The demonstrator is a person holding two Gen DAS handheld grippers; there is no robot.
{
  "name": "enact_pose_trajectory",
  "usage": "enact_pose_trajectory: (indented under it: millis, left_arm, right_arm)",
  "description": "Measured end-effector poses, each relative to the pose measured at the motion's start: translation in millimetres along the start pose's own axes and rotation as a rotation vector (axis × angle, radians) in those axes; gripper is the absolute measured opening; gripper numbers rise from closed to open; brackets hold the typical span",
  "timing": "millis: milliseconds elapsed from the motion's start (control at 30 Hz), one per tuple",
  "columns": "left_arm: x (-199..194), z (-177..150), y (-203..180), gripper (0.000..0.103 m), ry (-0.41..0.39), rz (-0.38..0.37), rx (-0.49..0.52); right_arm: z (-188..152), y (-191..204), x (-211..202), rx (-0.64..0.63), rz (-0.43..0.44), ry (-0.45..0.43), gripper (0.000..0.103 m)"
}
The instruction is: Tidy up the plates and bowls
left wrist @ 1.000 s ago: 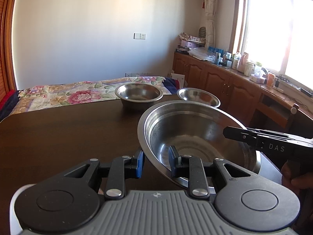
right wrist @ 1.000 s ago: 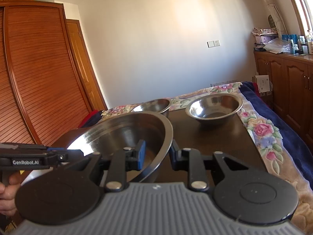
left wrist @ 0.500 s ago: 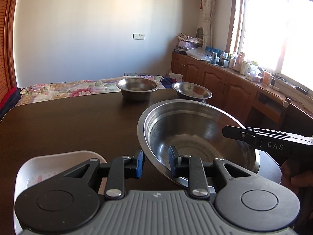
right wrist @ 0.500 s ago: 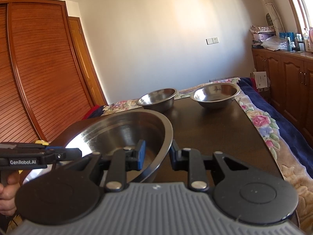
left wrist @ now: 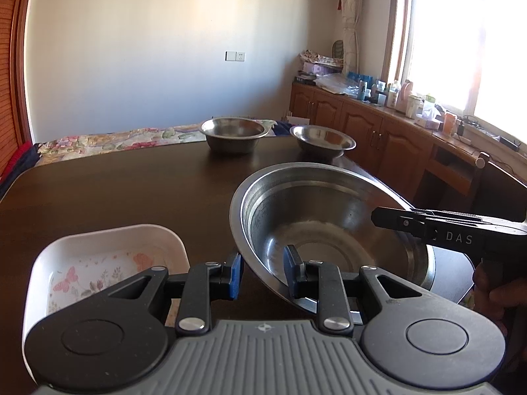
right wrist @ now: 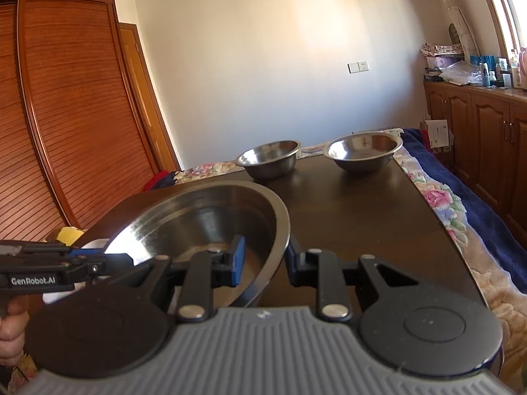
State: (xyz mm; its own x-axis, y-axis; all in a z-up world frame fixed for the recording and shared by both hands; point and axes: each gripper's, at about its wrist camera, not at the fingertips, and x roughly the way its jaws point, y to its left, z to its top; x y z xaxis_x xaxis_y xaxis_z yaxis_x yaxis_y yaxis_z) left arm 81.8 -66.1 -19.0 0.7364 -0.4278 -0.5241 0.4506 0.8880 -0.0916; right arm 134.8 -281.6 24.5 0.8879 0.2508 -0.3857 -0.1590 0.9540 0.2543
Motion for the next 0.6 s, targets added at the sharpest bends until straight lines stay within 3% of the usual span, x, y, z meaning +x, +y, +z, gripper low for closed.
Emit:
enact_pose_trajectory:
  millis: [600]
  left_arm:
    - [5,-4,5,0.030,0.023,-0.004,-0.016]
  right_arm:
    - [-11,3,2,-0.003,-0.007,0.037,0.028]
